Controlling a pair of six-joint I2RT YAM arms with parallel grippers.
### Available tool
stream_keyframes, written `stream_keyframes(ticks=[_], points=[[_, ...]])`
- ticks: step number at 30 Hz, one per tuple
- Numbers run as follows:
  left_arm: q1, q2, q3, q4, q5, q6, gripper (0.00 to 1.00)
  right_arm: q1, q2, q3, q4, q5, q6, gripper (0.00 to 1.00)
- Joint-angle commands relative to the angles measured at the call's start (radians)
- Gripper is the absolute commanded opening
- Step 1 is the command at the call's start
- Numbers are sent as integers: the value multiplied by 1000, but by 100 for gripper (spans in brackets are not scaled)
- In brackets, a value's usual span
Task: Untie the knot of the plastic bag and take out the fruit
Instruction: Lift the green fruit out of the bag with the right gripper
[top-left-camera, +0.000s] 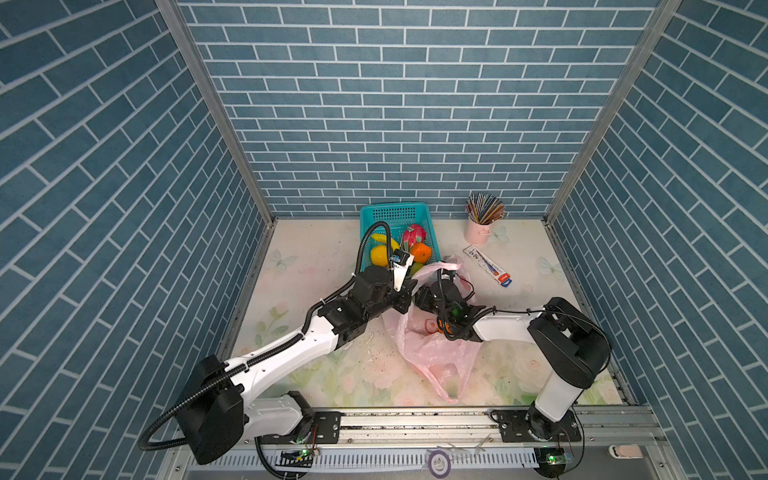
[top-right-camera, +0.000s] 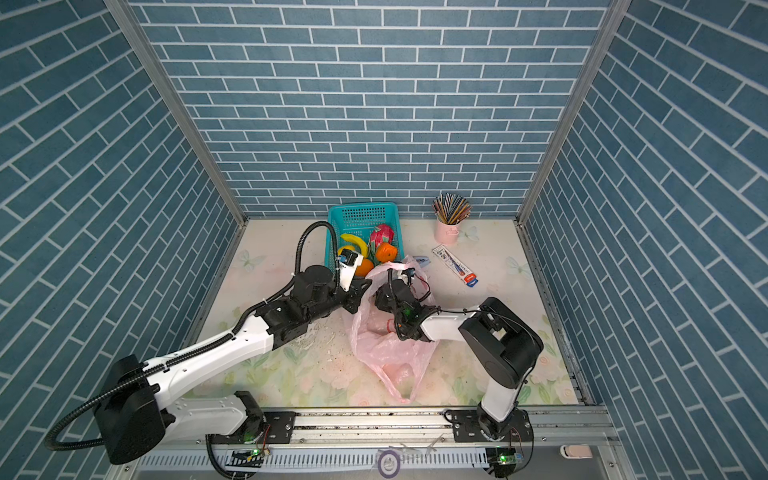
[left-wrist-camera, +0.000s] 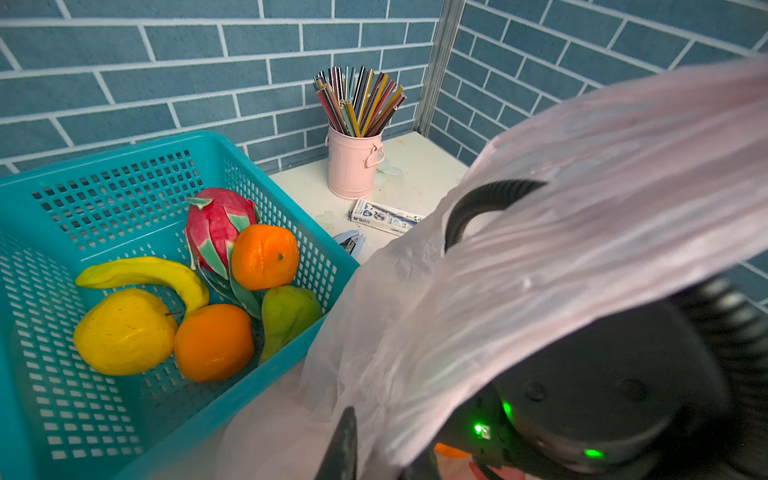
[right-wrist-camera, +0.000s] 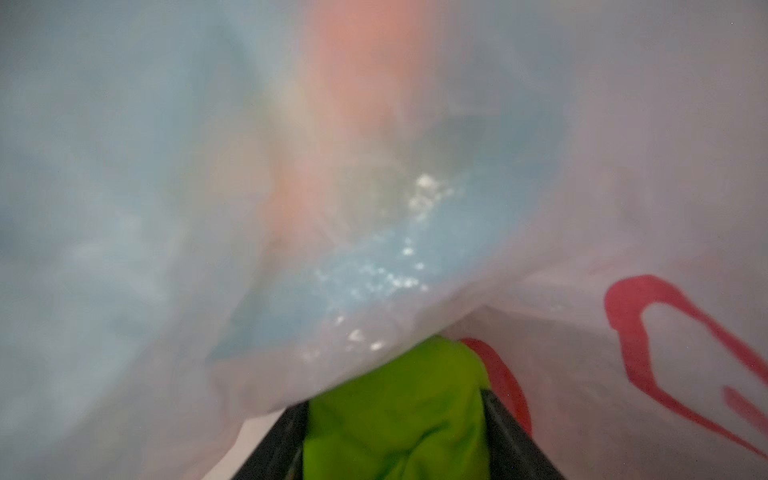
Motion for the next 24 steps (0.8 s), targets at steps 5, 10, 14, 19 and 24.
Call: stream_keyframes(ticks=[5,10,14,19,24], points=[[7,-2,10,16,-9,-7,12,56,-131,-62,-42,39,-45,53],[9,14,15,27,-11,-9,12,115,-256,-132,-107,119,-44,53],[10,29,15,50,-3,-33,12,138,-388,-192,-161,159,-19,53],[10,44,19,57,4,-35,12,142,-556,-231,-254,203,-19,52],[10,44,17,73,66,15,19,142,-710,-240,-376,302,-46,52]])
